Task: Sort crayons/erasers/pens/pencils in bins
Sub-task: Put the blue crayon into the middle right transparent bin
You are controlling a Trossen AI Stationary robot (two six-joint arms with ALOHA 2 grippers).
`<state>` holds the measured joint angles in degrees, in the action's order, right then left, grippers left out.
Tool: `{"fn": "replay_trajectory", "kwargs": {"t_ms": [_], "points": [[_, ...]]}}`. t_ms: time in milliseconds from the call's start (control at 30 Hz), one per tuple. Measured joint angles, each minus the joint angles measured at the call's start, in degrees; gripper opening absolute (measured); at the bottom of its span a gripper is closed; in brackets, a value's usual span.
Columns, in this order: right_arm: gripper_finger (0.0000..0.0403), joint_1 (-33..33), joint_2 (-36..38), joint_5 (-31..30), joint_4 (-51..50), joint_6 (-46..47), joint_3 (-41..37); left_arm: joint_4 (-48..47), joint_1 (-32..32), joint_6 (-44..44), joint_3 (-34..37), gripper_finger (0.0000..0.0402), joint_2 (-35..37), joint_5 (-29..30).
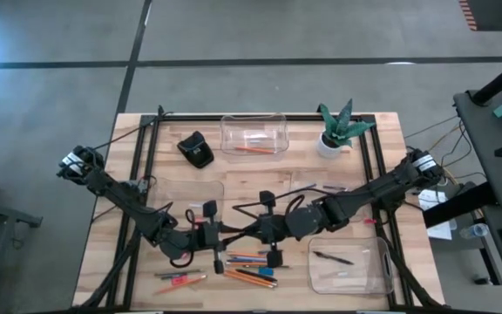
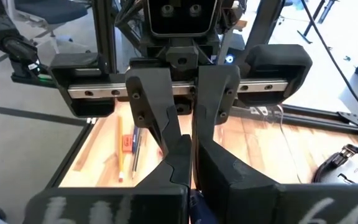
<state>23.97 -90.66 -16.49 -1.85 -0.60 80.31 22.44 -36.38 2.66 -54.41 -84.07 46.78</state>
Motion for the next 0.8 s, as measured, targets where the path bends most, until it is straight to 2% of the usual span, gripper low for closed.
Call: {"fn": "replay_trajectory", "kwargs": {"t_ms": [167, 300, 433, 567, 667, 800], "points": [[0.001, 0.02, -0.17, 0.0, 0.06, 0.11, -0.26, 0.53, 0.02, 0.02, 0.02, 0.0021, 0.0, 0.02], [0.001, -0.11, 0.43, -0.18, -1.31, 0.17, -0.31, 0.57, 0.07, -0.03, 0.07, 0.0058, 0.0, 0.24], [0.0009, -0.67, 2.73, -2.88, -7.35, 1.7, -0.36, 0.85, 0.31, -0.02, 0.07, 0.0102, 0.0, 0.32], [0.0009, -1.58, 6.06, -7.78, -17.42, 6.45, -0.33, 0.66, 0.44, -0.02, 0.25, 0.0132, 0.0, 0.26], [0.0009, -2.33, 8.83, -11.66, -29.09, 13.43, -0.55, 0.65, 0.44, 0.01, 0.27, 0.014, 0.0, 0.24], [0.0009, -3.04, 12.21, -12.19, -45.87, 24.73, -2.23, 0.62, 0.44, 0.63, 0.28, 0.0141, 0.0, 0.2]]}}
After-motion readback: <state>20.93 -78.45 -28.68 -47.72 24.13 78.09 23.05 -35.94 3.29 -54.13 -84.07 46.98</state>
